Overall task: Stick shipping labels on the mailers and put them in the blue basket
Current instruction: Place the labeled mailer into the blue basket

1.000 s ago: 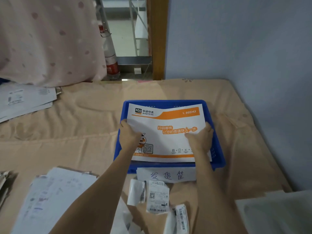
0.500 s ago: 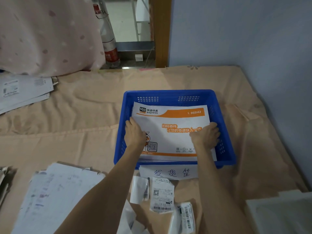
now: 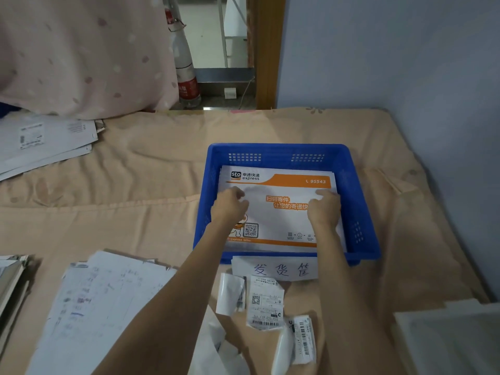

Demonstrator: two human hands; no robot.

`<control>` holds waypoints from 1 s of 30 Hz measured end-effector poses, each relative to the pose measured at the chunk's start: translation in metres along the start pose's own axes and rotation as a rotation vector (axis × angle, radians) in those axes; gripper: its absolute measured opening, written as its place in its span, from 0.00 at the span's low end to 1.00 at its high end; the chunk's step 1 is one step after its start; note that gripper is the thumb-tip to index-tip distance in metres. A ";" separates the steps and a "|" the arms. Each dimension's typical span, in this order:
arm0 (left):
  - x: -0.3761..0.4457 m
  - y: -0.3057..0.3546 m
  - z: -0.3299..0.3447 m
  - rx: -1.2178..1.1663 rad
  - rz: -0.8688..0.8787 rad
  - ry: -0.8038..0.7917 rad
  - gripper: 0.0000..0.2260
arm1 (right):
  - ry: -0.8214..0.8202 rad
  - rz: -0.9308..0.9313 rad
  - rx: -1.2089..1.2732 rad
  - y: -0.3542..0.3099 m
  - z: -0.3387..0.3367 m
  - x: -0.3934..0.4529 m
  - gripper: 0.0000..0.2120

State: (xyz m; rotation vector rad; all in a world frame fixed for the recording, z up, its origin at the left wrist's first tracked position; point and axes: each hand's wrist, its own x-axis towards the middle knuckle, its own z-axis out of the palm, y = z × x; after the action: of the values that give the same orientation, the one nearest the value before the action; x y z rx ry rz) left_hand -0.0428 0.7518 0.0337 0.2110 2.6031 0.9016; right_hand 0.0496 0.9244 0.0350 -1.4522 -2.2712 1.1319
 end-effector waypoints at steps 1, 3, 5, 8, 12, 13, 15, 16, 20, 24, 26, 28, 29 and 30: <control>-0.004 0.002 -0.007 -0.071 0.000 0.009 0.12 | -0.024 -0.018 0.070 -0.006 -0.003 -0.006 0.16; -0.016 0.004 -0.024 -0.168 0.023 0.067 0.09 | -0.048 -0.052 0.173 -0.020 -0.009 -0.025 0.15; -0.031 0.002 -0.041 -0.275 0.052 0.124 0.07 | -0.055 -0.081 0.253 -0.035 -0.014 -0.047 0.14; -0.055 -0.007 -0.069 -0.382 0.064 0.203 0.06 | -0.082 -0.130 0.322 -0.049 -0.016 -0.081 0.13; -0.083 -0.035 -0.101 -0.453 0.055 0.321 0.05 | -0.129 -0.151 0.373 -0.055 -0.011 -0.116 0.12; -0.090 -0.045 -0.107 -0.462 0.040 0.341 0.05 | -0.132 -0.157 0.381 -0.055 -0.009 -0.124 0.12; -0.103 -0.064 -0.118 -0.472 0.016 0.372 0.06 | -0.150 -0.148 0.415 -0.056 -0.003 -0.141 0.11; -0.110 -0.073 -0.122 -0.480 0.007 0.377 0.06 | -0.164 -0.137 0.433 -0.057 0.000 -0.150 0.11; -0.130 -0.110 -0.145 -0.519 -0.010 0.363 0.06 | -0.244 -0.117 0.470 -0.070 0.020 -0.190 0.09; -0.145 -0.153 -0.177 -0.548 0.006 0.280 0.06 | -0.296 -0.136 0.496 -0.090 0.053 -0.235 0.09; -0.150 -0.179 -0.196 -0.541 0.004 0.249 0.06 | -0.320 -0.117 0.537 -0.100 0.075 -0.258 0.09; -0.154 -0.207 -0.216 -0.542 -0.001 0.245 0.06 | -0.344 -0.093 0.586 -0.111 0.098 -0.282 0.08; -0.156 -0.221 -0.226 -0.545 -0.005 0.249 0.05 | -0.353 -0.080 0.602 -0.117 0.110 -0.294 0.08; -0.159 -0.236 -0.236 -0.548 -0.008 0.256 0.05 | -0.366 -0.068 0.606 -0.123 0.120 -0.307 0.08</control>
State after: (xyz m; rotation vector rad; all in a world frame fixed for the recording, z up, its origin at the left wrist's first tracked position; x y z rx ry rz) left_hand 0.0054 0.3927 0.1057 -0.0700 2.4483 1.6838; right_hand 0.0505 0.5790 0.1047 -0.9797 -1.8832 1.9682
